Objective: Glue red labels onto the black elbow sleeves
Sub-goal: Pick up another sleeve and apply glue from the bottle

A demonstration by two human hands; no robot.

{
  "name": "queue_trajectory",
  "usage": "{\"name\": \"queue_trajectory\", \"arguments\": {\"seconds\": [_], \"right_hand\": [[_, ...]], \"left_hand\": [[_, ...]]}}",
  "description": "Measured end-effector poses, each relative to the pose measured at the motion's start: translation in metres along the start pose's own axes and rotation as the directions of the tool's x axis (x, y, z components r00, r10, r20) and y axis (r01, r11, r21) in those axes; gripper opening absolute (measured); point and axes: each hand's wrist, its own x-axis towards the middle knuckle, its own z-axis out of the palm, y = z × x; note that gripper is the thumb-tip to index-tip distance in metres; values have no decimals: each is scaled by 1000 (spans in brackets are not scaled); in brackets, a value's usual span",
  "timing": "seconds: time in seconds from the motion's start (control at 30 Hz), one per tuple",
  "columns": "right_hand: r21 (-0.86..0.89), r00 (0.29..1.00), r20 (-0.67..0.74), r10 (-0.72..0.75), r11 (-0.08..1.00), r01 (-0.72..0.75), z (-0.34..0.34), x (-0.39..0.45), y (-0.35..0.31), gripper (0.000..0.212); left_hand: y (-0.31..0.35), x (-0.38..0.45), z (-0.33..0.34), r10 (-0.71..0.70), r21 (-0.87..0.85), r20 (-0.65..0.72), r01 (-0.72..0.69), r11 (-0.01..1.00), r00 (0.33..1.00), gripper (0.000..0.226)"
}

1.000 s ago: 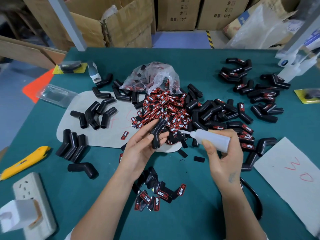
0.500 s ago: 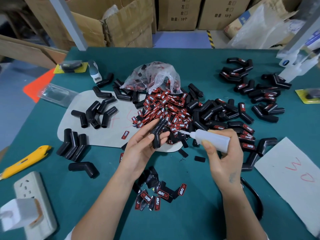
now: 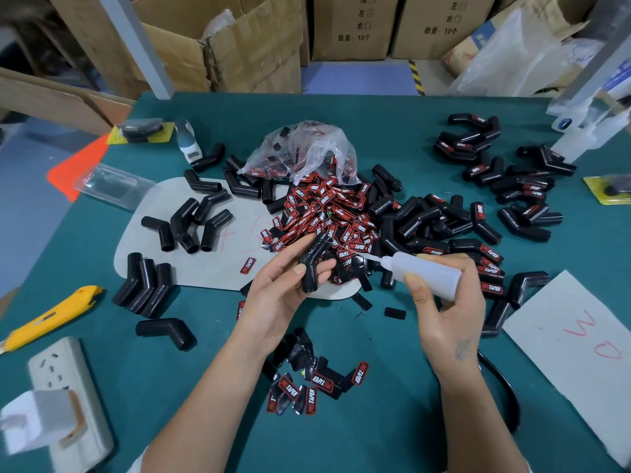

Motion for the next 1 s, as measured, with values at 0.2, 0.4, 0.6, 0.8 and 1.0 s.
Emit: {"name": "queue_trajectory", "arguments": {"seconds": [0.2, 0.4, 0.6, 0.8, 1.0], "right_hand": [[-9, 1000, 10, -9, 1000, 9, 2, -1, -1, 23], [-11, 999, 36, 2, 1000, -1, 1, -1, 0, 22], [-20, 999, 30, 14, 1000, -13, 0, 0, -1, 23], [-16, 998, 52, 24, 1000, -24, 0, -1, 0, 20], [-24, 998, 66, 13, 1000, -12, 0, 0, 0, 21]], "left_hand": [[-1, 0, -2, -3, 7, 9, 2, 1000, 1000, 45], [-2, 1, -4, -6, 1, 23, 6, 1000, 1000, 45], [-2, 1, -2, 5, -10, 18, -5, 1000, 1000, 46], [-2, 1, -4, 0, -2, 16, 0, 1000, 1000, 46], [-3, 2, -5, 7, 5, 23, -7, 1000, 1000, 45]]}}
